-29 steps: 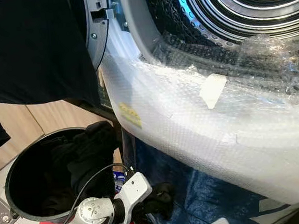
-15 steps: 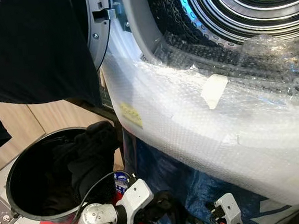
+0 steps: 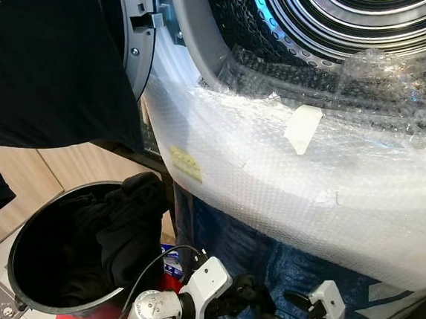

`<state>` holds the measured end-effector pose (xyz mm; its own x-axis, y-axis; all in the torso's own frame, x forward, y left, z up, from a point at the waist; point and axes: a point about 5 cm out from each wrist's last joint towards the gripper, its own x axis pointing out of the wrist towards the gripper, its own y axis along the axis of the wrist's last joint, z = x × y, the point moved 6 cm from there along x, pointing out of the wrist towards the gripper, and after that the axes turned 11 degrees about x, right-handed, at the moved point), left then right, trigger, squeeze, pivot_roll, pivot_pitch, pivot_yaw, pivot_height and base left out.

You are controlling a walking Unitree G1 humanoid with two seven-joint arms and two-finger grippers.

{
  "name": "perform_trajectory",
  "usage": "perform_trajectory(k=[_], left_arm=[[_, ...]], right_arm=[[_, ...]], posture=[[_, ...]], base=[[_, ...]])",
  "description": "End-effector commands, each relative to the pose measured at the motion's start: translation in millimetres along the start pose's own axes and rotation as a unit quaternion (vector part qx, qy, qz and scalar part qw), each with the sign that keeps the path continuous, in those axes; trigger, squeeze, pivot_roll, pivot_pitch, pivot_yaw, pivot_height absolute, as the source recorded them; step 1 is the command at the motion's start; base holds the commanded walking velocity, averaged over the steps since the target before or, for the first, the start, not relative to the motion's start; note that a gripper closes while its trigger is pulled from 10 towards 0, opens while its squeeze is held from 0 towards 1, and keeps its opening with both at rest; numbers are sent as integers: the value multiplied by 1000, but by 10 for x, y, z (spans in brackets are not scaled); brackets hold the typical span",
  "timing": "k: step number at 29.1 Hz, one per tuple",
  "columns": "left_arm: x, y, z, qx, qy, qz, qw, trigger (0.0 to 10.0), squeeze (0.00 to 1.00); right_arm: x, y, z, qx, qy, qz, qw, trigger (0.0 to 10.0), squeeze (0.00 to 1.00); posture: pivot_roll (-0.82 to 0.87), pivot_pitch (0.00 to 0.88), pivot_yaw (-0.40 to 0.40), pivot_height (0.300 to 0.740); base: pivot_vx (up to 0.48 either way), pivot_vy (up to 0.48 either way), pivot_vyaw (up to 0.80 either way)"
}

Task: Clothes washing

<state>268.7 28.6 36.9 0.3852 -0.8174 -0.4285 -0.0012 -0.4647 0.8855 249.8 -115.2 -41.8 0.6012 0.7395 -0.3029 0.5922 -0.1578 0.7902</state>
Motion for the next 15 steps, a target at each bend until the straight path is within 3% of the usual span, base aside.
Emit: perform_trajectory(k=[1,6,10,11,15], left_arm=[[22,25,51,16,-8,1,1000,0,0],[46,41,74,20,-8,5,1000,0,0],[59,44,97,18,-9,6,1000,0,0],[61,51,98,17,-9,7,1000,0,0],[68,78,82,13,-6,11,1000,0,0]], right_arm=[[-5,-32,-51,-5,14,-10,1000,10000,1000],[-26,-124,-102,-23,32,-44,998,10000,1000],[-36,-208,-52,-40,14,-71,997,10000,1000],[-19,-200,-25,-43,3,-72,996,10000,0],[69,-118,11,-48,-21,-57,997,10000,0]], posture=[[59,82,-39,740],[61,80,-40,740],[64,83,-43,740],[68,91,-46,740],[68,99,-46,740]], base=[[0,0,0],[0,0,0],[0,0,0],[0,0,0],[0,0,0]])
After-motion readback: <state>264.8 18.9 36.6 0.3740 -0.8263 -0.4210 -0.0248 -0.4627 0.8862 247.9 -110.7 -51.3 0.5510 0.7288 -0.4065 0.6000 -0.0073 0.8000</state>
